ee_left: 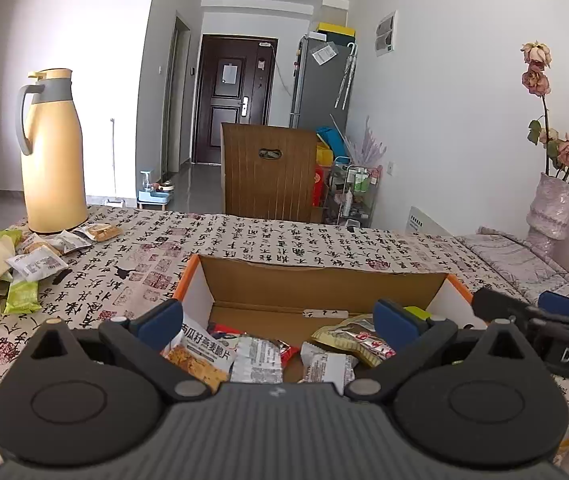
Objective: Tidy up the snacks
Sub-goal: 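Move both tools back to the snack pile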
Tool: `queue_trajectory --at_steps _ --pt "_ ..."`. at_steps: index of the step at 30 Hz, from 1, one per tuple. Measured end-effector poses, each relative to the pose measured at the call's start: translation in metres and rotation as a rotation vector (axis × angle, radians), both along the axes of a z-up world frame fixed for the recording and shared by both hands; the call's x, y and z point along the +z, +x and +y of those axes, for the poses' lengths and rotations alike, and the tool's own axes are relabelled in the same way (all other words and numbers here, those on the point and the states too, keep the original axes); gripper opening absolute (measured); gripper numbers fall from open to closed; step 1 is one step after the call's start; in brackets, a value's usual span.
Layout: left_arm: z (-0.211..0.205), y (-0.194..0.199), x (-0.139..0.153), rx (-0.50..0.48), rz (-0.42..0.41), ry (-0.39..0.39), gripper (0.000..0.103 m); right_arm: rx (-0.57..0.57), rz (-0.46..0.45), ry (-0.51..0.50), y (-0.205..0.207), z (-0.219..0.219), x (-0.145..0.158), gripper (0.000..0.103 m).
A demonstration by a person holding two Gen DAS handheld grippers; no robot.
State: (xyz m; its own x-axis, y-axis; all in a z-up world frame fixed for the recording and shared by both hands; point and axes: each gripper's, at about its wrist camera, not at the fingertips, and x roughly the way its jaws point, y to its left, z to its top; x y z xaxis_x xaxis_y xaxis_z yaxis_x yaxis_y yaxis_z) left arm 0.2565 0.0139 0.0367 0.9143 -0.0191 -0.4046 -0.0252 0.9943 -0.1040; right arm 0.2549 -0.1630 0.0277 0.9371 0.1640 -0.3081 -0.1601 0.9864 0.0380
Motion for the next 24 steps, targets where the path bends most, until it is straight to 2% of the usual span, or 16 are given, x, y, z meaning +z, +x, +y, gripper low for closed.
queue_trajectory --at_steps 7,14,20,24 --pt "-0.001 -0.015 0.017 0.003 -0.035 -0.008 0.103 0.009 -0.011 -0.039 -0.012 0.006 0.012 0.103" --pt "-0.009 -0.044 0.029 -0.020 -0.049 -0.006 0.103 0.005 -0.011 -0.045 -0.043 -0.001 0.019 0.103" --pt "-0.016 -0.079 0.029 -0.035 -0.036 -0.005 0.103 0.002 0.000 -0.041 -0.083 -0.008 0.018 0.103" --pt "-0.017 -0.102 0.023 -0.054 -0.007 -0.032 0.103 -0.001 0.024 -0.023 -0.109 -0.016 0.016 0.103"
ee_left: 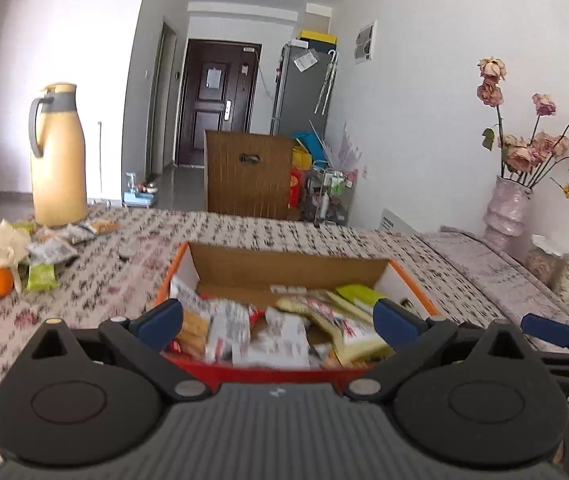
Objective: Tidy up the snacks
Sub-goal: 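Move both tools back to the snack pile, then grasp the pink packet with the left tool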
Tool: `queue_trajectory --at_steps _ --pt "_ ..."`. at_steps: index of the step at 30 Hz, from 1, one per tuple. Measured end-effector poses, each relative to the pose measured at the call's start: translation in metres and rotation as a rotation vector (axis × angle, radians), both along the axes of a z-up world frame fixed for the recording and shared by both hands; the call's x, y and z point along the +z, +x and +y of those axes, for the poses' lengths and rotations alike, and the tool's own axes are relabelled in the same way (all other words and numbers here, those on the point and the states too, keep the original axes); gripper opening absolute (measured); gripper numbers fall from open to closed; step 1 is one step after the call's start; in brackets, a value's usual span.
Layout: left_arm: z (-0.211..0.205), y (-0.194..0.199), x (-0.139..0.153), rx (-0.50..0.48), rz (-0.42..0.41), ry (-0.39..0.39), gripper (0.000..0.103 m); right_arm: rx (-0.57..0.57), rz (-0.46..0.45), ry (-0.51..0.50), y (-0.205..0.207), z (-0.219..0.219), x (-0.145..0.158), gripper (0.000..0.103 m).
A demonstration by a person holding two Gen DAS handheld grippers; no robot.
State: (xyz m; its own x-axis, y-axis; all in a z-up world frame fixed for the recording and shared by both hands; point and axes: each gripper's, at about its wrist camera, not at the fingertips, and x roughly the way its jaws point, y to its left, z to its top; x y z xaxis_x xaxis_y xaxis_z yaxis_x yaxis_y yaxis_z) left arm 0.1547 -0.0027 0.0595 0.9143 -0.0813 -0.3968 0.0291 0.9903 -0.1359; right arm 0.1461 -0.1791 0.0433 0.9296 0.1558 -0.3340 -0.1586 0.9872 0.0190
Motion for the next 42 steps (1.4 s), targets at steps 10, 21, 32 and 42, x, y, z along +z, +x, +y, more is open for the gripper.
queue_trajectory --at_steps 10,21,32,42 --pt "0.000 -0.037 -0.029 0.016 0.082 0.025 0.103 -0.027 0.048 -0.001 -0.052 -0.009 -0.021 0.103" --pt "-0.005 -0.054 -0.076 0.004 0.216 0.094 0.103 -0.041 0.135 -0.025 -0.087 -0.015 -0.057 0.103" --pt "-0.013 -0.039 -0.104 -0.027 0.283 0.157 0.103 -0.035 0.181 -0.015 -0.091 -0.020 -0.074 0.103" --pt "-0.010 -0.035 -0.109 -0.075 0.295 0.141 0.079 -0.030 0.207 -0.008 -0.085 -0.018 -0.083 0.103"
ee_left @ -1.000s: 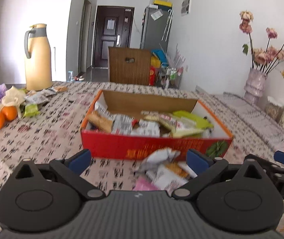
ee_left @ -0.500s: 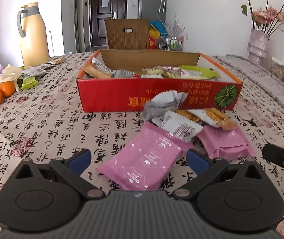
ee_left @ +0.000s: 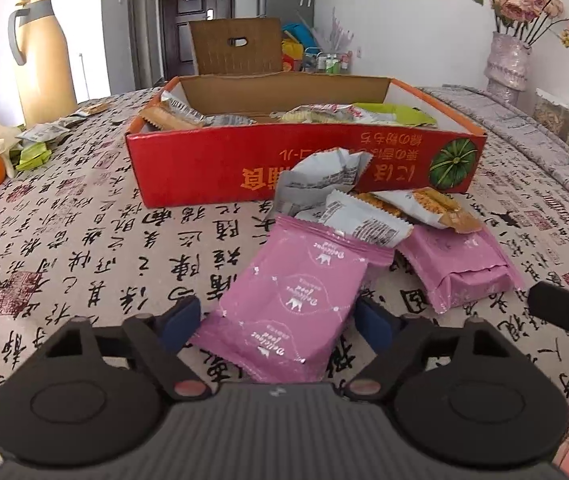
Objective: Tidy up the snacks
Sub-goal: 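Grasp the pink packet with the left tool, then grasp the tan cookie packet with the right tool while left holds the pink packet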
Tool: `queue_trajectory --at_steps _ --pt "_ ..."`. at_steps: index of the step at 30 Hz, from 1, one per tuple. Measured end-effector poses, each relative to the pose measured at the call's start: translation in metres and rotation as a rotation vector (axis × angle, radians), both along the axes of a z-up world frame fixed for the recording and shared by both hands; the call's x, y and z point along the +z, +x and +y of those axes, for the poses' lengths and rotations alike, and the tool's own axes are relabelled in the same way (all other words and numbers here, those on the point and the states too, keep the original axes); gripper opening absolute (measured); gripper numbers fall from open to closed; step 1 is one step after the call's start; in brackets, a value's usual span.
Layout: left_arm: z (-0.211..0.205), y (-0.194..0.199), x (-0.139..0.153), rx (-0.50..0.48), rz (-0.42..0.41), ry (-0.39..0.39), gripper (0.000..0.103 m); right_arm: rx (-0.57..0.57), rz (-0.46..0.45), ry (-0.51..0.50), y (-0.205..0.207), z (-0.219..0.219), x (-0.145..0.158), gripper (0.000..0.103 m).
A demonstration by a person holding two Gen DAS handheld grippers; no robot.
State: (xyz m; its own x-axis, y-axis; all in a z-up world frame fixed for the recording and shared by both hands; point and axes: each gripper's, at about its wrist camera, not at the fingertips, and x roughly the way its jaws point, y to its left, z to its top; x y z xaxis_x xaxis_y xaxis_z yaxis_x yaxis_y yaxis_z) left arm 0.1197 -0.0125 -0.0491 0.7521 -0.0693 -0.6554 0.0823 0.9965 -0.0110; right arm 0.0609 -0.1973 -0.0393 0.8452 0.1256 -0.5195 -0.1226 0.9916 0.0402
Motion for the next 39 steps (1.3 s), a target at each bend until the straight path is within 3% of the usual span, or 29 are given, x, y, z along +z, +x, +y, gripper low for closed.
queue_trajectory --at_steps 5,9,20,30,33,35,39 --pt "-0.002 -0.006 0.004 -0.008 -0.024 -0.004 0.066 0.003 0.007 0.003 0.001 0.000 -0.004 0.103" --pt "-0.005 -0.011 0.007 -0.004 -0.047 0.001 0.061 0.001 0.014 0.003 0.003 -0.001 -0.006 0.103" --pt "-0.001 -0.019 0.027 0.021 -0.097 -0.013 0.061 0.012 0.024 0.006 0.010 0.001 -0.009 0.103" --pt "-0.001 -0.010 0.045 0.046 -0.138 -0.018 0.061 0.080 -0.052 -0.074 0.045 0.027 0.012 0.099" --pt "-0.001 -0.005 0.048 0.050 -0.132 -0.020 0.061 0.096 -0.022 -0.064 0.067 0.035 0.014 0.096" --pt "0.000 -0.002 0.050 0.052 -0.138 -0.021 0.061 0.102 0.020 -0.047 0.085 0.037 0.014 0.088" --pt "0.001 0.003 0.051 0.059 -0.132 -0.018 0.061 0.092 0.073 -0.037 0.112 0.039 0.007 0.086"
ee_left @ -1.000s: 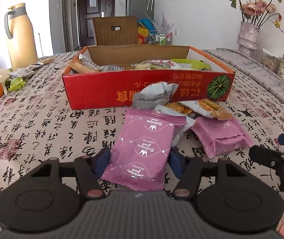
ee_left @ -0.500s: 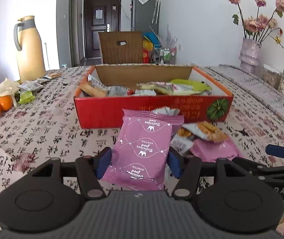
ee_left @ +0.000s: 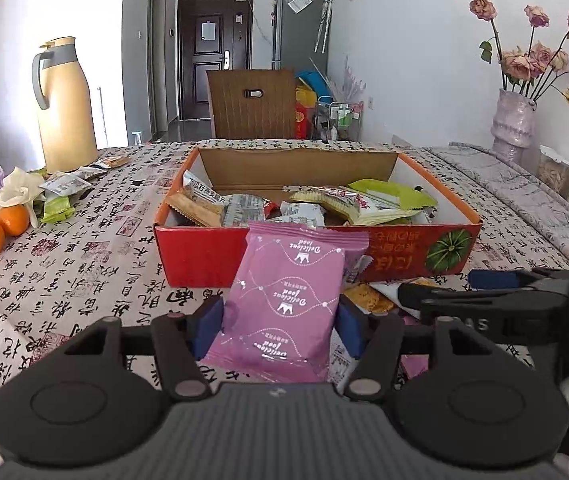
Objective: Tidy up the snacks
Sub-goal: 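Grasp the tan cookie packet with the right tool while left holds the pink packet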
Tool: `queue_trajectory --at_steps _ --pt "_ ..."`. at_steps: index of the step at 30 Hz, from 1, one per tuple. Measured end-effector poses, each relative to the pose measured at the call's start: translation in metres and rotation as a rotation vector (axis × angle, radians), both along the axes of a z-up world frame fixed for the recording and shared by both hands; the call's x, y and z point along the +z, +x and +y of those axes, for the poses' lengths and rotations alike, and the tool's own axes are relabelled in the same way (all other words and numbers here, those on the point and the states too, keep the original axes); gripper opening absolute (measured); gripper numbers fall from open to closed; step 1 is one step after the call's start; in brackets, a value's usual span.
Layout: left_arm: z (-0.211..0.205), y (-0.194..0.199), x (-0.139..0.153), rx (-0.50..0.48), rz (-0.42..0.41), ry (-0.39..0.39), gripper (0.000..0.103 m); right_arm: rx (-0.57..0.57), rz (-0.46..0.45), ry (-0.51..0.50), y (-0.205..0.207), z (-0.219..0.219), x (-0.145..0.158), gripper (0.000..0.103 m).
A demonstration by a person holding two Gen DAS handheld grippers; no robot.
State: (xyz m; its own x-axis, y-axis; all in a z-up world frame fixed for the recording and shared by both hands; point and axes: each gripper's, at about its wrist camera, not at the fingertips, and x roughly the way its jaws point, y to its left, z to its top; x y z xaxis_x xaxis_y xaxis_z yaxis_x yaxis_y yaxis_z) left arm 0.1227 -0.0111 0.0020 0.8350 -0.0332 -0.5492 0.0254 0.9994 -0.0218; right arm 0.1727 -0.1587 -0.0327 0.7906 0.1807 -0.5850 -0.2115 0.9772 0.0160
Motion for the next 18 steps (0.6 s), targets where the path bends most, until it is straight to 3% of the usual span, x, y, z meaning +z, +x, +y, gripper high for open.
queue_trajectory --at_steps 3,7,8,18 --pt "0.002 0.003 0.002 0.004 -0.004 -0.006 0.061 0.009 0.055 0.017 0.013 -0.001 -0.011 0.085" --pt "0.003 0.007 0.003 0.007 -0.004 -0.007 0.061 0.034 0.044 0.051 0.011 -0.002 -0.010 0.048" --pt "0.002 0.008 0.004 0.006 -0.005 -0.008 0.061 0.039 0.032 0.049 0.009 -0.003 -0.010 0.044" --pt "0.003 0.011 0.014 -0.001 -0.026 -0.017 0.061 0.061 -0.062 0.036 -0.023 -0.006 0.011 0.041"
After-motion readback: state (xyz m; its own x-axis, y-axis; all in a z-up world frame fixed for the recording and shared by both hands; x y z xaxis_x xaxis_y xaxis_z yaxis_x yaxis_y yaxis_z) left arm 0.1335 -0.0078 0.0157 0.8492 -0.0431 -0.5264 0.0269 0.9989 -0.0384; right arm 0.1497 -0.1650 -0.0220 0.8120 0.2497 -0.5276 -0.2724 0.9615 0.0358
